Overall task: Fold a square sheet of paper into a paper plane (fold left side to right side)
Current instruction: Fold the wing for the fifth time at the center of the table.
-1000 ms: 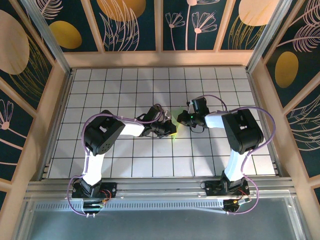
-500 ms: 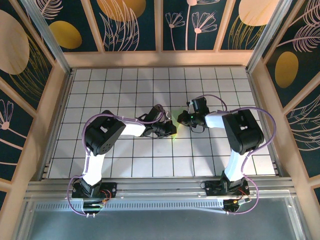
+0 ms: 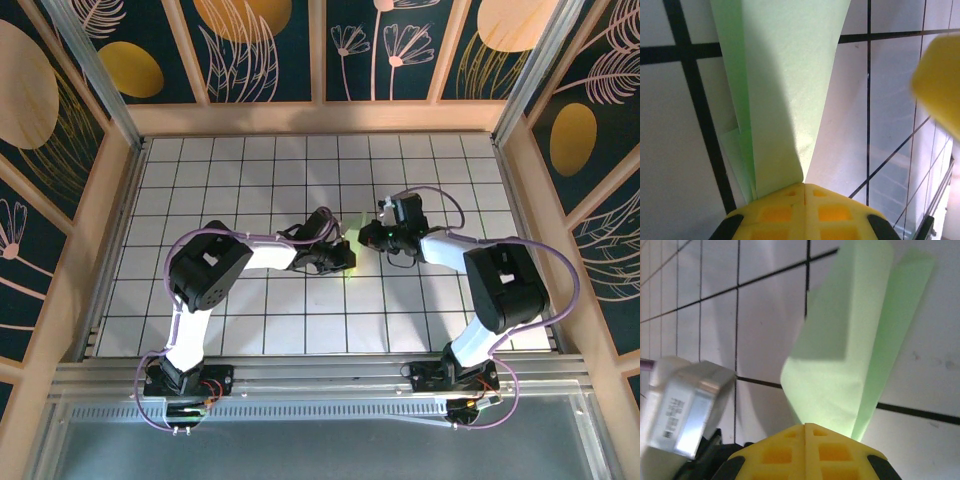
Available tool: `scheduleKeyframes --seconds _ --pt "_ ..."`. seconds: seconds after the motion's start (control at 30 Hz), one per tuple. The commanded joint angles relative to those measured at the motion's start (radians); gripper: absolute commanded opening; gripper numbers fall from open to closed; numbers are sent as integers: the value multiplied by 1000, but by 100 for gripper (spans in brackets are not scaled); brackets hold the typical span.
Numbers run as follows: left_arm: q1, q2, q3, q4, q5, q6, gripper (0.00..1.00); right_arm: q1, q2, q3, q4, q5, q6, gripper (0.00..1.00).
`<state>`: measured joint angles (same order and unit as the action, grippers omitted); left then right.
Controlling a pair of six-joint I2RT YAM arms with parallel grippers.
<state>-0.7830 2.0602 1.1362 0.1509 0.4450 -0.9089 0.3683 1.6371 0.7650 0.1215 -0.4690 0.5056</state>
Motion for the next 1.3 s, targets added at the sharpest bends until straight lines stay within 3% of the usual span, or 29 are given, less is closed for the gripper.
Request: scheduleKeyframes --seconds 0.0,0.47,1.27 --pt "-12 66 5 -136 -90 36 0 7 6 -25 39 -28 -4 0" --pt "-18 80 30 -176 -112 35 0 27 113 8 92 -31 -2 0" --pt "-19 74 25 -201 -127 28 0 -17 207 90 31 35 -74 0"
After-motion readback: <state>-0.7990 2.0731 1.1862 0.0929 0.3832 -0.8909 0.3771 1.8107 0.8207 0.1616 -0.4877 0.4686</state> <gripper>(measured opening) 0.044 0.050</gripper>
